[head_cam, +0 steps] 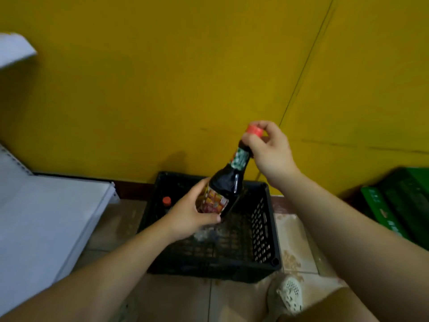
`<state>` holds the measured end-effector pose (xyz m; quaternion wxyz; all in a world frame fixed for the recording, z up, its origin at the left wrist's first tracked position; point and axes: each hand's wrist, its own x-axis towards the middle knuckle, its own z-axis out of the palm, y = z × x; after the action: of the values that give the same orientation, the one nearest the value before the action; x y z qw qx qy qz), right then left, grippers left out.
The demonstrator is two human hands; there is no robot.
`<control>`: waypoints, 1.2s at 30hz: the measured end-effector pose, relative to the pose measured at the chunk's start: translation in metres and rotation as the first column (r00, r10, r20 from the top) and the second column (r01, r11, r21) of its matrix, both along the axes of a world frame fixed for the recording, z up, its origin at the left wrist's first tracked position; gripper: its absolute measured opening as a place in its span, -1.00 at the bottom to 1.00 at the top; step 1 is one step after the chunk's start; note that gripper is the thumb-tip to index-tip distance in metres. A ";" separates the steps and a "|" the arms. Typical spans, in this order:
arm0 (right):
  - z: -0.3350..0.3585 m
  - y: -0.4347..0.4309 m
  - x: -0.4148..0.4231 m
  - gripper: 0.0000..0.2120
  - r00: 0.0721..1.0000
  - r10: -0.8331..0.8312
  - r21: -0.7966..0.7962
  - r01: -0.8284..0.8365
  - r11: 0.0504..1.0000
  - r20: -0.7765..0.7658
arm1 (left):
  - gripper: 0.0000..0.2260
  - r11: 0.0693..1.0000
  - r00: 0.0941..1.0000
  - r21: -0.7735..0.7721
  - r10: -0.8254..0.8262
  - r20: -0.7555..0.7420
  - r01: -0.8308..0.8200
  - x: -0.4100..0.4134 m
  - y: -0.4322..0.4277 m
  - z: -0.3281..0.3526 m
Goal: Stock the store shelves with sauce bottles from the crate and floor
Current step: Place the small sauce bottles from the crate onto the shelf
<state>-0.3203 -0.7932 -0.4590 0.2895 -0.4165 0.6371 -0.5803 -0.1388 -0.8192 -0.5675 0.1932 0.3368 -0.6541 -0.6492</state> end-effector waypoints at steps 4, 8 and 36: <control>0.087 -0.003 0.043 -0.90 0.979 0.030 -0.231 0.018 0.973 0.202 | -0.25 0.992 0.963 0.007 0.126 -0.237 -0.128 0.036 0.024 0.092; 0.161 0.011 0.081 -0.95 0.906 0.203 -0.400 -0.042 0.916 0.371 | -0.35 0.971 0.870 0.177 0.223 -0.441 -0.159 0.074 0.045 0.161; 0.271 0.115 0.312 -0.34 0.584 0.719 -0.172 -0.807 0.565 -0.377 | -0.47 0.632 0.649 -0.276 0.489 -0.582 -0.724 0.278 0.178 0.285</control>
<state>-0.0085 -0.6782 -0.1884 0.3527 -0.7671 0.3186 -0.4308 0.1388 -0.6415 -0.2820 0.6315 0.3211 -0.5717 -0.4139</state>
